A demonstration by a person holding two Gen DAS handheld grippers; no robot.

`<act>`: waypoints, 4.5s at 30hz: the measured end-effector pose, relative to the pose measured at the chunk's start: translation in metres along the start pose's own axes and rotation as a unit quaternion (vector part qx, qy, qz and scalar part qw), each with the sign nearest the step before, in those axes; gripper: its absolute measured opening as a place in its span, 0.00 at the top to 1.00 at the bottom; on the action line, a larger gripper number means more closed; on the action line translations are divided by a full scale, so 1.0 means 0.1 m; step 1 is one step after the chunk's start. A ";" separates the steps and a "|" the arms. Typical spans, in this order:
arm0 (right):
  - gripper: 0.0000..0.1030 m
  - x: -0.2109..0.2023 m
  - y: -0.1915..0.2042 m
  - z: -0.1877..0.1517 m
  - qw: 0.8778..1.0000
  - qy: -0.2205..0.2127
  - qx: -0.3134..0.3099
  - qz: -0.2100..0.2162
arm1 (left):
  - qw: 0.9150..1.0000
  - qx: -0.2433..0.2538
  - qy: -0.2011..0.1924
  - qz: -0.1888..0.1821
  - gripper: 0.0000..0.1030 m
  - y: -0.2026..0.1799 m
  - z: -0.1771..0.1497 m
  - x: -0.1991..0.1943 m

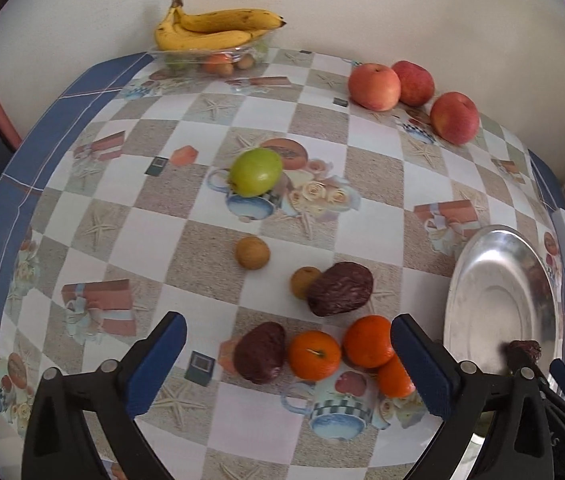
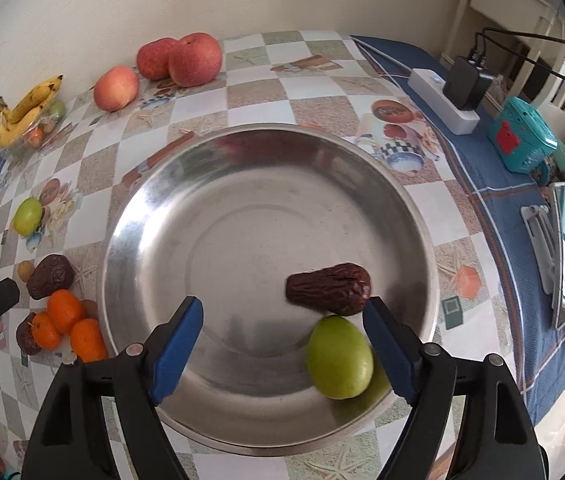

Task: Organize fruits
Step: 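Withdraw both grippers from the bowl toward the remaining fruit, then grasp a tangerine with the right gripper while the left gripper grasps a dark date, then carry the date and tangerine over the steel bowl and release both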

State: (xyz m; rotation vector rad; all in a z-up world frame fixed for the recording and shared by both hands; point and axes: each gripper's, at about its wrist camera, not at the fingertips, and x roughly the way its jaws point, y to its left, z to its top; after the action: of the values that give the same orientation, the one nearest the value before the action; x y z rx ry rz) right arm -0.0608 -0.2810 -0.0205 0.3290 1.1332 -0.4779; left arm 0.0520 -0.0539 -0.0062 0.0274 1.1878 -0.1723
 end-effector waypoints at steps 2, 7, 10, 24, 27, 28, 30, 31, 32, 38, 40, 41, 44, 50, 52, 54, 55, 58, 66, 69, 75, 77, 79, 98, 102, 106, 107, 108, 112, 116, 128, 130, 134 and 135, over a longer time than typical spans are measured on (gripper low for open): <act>0.03 -0.04 0.06 0.01 1.000 -0.016 -0.007 0.009 | 1.000 -0.002 -0.004 0.003 0.00 0.05 0.01 -0.04; 0.03 -0.23 0.26 0.02 0.995 -0.072 -0.032 0.061 | 0.998 0.003 -0.020 0.055 0.00 0.14 0.03 -0.15; 0.03 -0.27 0.39 0.02 0.993 -0.083 -0.054 0.064 | 0.997 -0.009 -0.017 0.074 0.00 0.21 0.03 -0.18; 0.03 -0.23 0.86 -0.14 0.982 -0.030 -0.103 0.153 | 0.992 -0.093 -0.002 0.084 0.00 0.79 -0.05 -0.14; 0.03 -0.25 0.98 -0.17 0.980 -0.029 -0.118 0.159 | 0.993 -0.105 -0.015 0.053 0.00 0.87 -0.04 -0.16; 0.03 -0.27 1.03 -0.18 0.979 -0.031 -0.124 0.161 | 0.993 -0.110 -0.016 0.039 0.00 0.88 -0.03 -0.16; 0.05 -0.29 1.10 -0.20 0.977 -0.034 -0.136 0.163 | 0.994 -0.107 -0.016 0.022 0.00 0.87 -0.03 -0.16; 0.08 -0.30 1.14 -0.21 0.976 -0.036 -0.143 0.163 | 0.995 -0.098 -0.011 0.019 0.00 0.84 -0.03 -0.14; 0.12 -0.31 1.18 -0.22 0.974 -0.037 -0.151 0.164 | 0.996 -0.088 -0.003 0.015 0.00 0.80 -0.04 -0.13; 0.41 -0.28 1.36 -0.32 0.968 -0.031 -0.201 0.148 | 0.995 -0.084 0.039 -0.028 0.00 0.69 -0.11 0.04; 0.51 -0.22 1.36 -0.33 0.968 -0.021 -0.202 0.146 | 0.996 -0.078 0.049 -0.022 0.01 0.66 -0.13 0.10; 0.52 -0.19 1.36 -0.33 0.969 -0.016 -0.203 0.143 | 0.996 -0.074 0.052 -0.024 0.01 0.64 -0.14 0.12; 0.57 -0.09 1.34 -0.35 0.970 0.002 -0.202 0.137 | 0.995 -0.063 0.067 -0.040 0.14 0.60 -0.17 0.19; 0.60 0.06 1.32 -0.37 0.972 0.021 -0.205 0.116 | 0.992 -0.060 0.098 -0.060 0.38 0.54 -0.22 0.33; 0.60 0.09 1.32 -0.36 0.972 0.024 -0.204 0.111 | 0.989 -0.067 0.104 -0.078 0.45 0.54 -0.24 0.36; 0.60 0.11 1.32 -0.36 0.973 0.024 -0.202 0.113 | 0.987 -0.073 0.110 -0.096 0.56 0.54 -0.24 0.37; 0.60 0.11 1.33 -0.35 0.973 0.024 -0.201 0.112 | 0.986 -0.075 0.111 -0.101 0.66 0.54 -0.24 0.37; 0.66 0.12 1.34 -0.36 0.972 0.026 -0.203 0.111 | 0.987 -0.076 0.105 -0.093 0.67 0.55 -0.25 0.34; 0.66 -0.01 1.32 -0.32 0.972 0.013 -0.193 0.133 | 0.992 -0.090 0.050 -0.079 0.67 0.67 -0.15 0.08; 0.66 -0.11 1.29 -0.29 0.972 0.000 -0.184 0.144 | 0.992 -0.093 0.030 -0.085 0.67 0.68 -0.11 -0.01; 0.66 -0.30 1.21 -0.23 0.974 -0.024 -0.167 0.154 | 0.993 -0.077 0.013 -0.085 0.67 0.59 -0.07 -0.10; 0.66 -0.33 1.18 -0.22 0.974 -0.029 -0.163 0.155 | 0.994 -0.070 0.010 -0.083 0.67 0.54 -0.07 -0.11; 0.66 -0.34 1.14 -0.20 0.975 -0.029 -0.155 0.155 | 0.995 -0.060 0.008 -0.083 0.67 0.49 -0.08 -0.12; 0.66 -0.21 0.29 0.01 0.996 -0.027 -0.025 0.084 | 0.986 0.092 0.010 -0.138 0.67 -0.56 -0.40 -0.18; 0.66 -0.20 0.16 0.04 0.996 -0.028 -0.003 0.080 | 0.978 0.125 0.002 -0.170 0.67 -0.83 -0.50 -0.24; 0.66 -0.22 0.03 0.06 0.996 -0.036 0.015 0.076 | 0.970 0.166 -0.017 -0.175 0.67 -1.05 -0.60 -0.30; 0.66 -0.22 0.00 0.07 0.996 -0.037 0.021 0.076 | 0.969 0.176 -0.020 -0.173 0.67 -1.10 -0.62 -0.30; 0.66 -0.22 -0.04 0.07 0.996 -0.037 0.028 0.076 | 0.968 0.184 -0.022 -0.170 0.67 -1.14 -0.64 -0.29; 0.66 -0.18 -0.15 0.07 0.996 -0.031 0.043 0.071 | 0.966 0.198 -0.020 -0.166 0.67 -1.22 -0.68 -0.23; 0.66 -0.14 -0.16 0.05 0.996 -0.021 0.047 0.074 | 0.965 0.206 -0.011 -0.163 0.67 -1.24 -0.70 -0.19; 0.65 -0.05 -0.15 0.01 0.996 0.003 0.047 0.072 | 0.969 0.188 -0.002 -0.158 0.66 -1.16 -0.66 -0.12; 0.65 -0.04 -0.15 0.00 0.996 0.004 0.048 0.071 | 0.971 0.183 -0.001 -0.157 0.66 -1.14 -0.65 -0.11; 0.65 -0.04 -0.16 0.01 0.996 0.005 0.051 0.071 | 0.973 0.173 0.004 -0.151 0.66 -1.10 -0.62 -0.08; 0.63 -0.04 -0.16 0.01 0.996 0.003 0.052 0.070 | 0.974 0.170 0.005 -0.150 0.64 -1.08 -0.61 -0.07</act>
State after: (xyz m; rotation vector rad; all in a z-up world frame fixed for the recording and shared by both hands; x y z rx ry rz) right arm -0.0703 -0.2945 -0.0163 0.4971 1.0850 -0.4135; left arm -0.0230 -0.1532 -0.0153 0.1504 1.1577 -0.6409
